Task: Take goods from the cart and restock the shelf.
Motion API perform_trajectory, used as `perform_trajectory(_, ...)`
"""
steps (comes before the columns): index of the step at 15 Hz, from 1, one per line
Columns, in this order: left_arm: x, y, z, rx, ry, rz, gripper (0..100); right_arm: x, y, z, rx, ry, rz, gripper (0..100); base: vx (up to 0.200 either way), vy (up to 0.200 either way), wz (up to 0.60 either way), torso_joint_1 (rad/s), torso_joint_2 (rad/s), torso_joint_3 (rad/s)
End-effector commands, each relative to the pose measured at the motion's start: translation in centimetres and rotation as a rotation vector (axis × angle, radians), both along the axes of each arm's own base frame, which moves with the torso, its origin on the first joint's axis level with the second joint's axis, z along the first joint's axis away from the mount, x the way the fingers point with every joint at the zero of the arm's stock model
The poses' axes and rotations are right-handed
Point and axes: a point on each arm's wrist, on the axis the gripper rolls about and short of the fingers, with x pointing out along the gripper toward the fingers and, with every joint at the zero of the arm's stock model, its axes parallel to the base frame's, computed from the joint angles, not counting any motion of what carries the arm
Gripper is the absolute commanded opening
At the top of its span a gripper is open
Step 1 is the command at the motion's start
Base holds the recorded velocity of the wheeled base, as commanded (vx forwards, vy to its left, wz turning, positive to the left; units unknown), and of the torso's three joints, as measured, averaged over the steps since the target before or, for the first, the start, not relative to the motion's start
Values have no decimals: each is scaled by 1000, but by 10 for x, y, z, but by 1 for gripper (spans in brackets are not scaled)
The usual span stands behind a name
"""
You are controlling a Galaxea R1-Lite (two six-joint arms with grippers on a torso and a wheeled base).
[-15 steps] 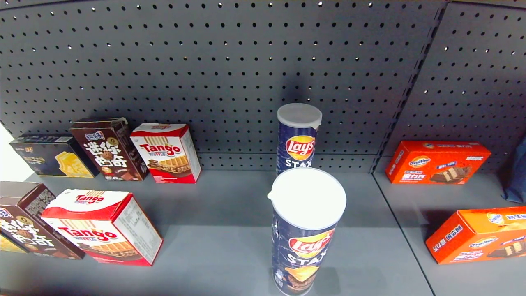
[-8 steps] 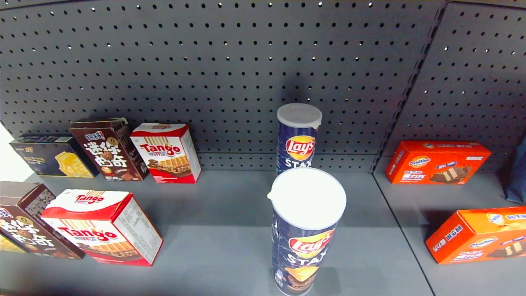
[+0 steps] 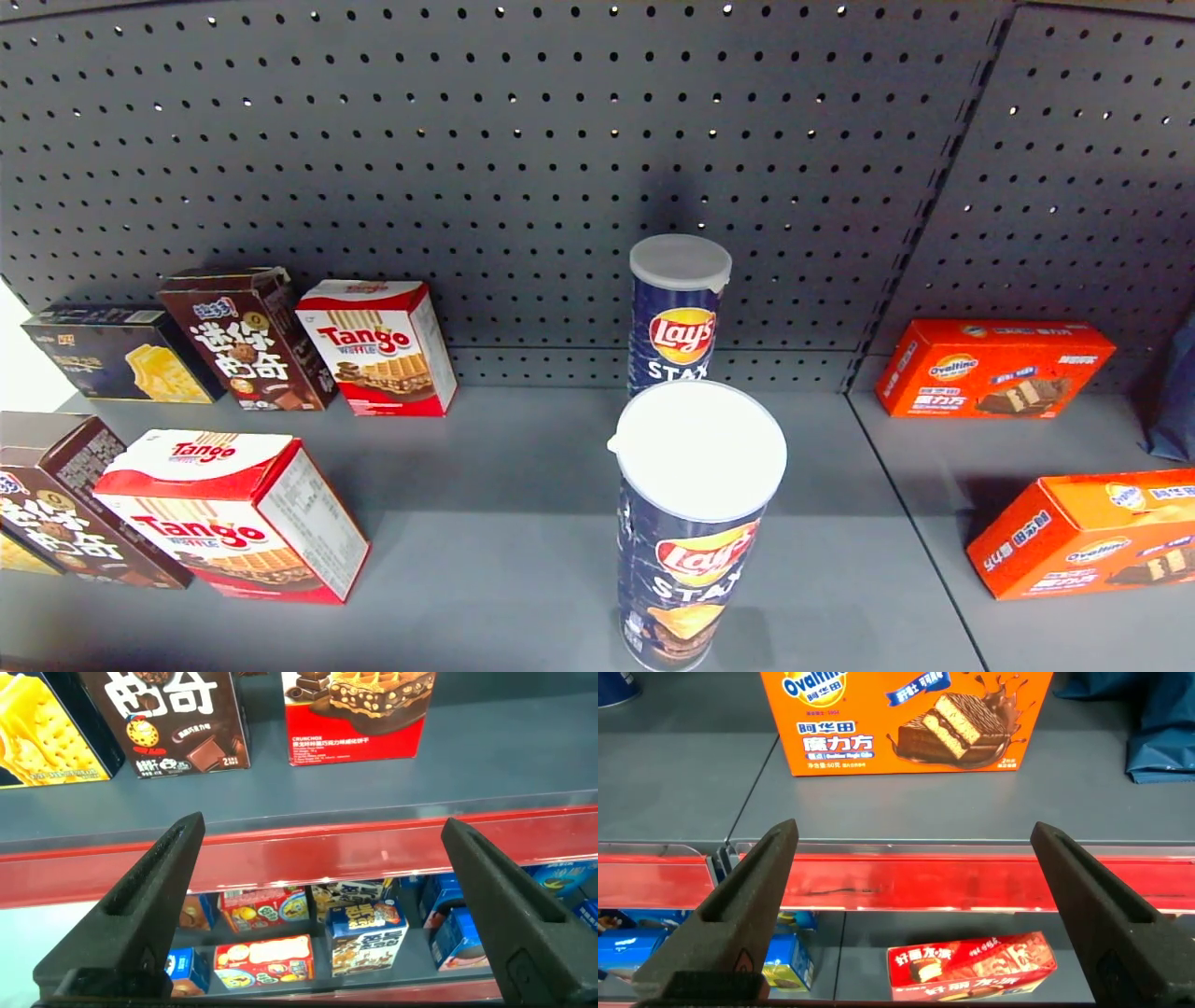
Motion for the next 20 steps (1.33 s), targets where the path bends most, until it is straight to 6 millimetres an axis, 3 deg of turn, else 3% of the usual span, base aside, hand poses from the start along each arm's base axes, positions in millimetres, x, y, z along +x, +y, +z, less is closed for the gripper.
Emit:
perform_trajectory(1,0,0,0,0,1,1,100,0,0,0,-1,1,0,100,0,0,0,0,0,0)
perform_trajectory(20,0,0,0,0,1,1,100,0,0,0,-5,1,1,100,0,0,0,0,0,0)
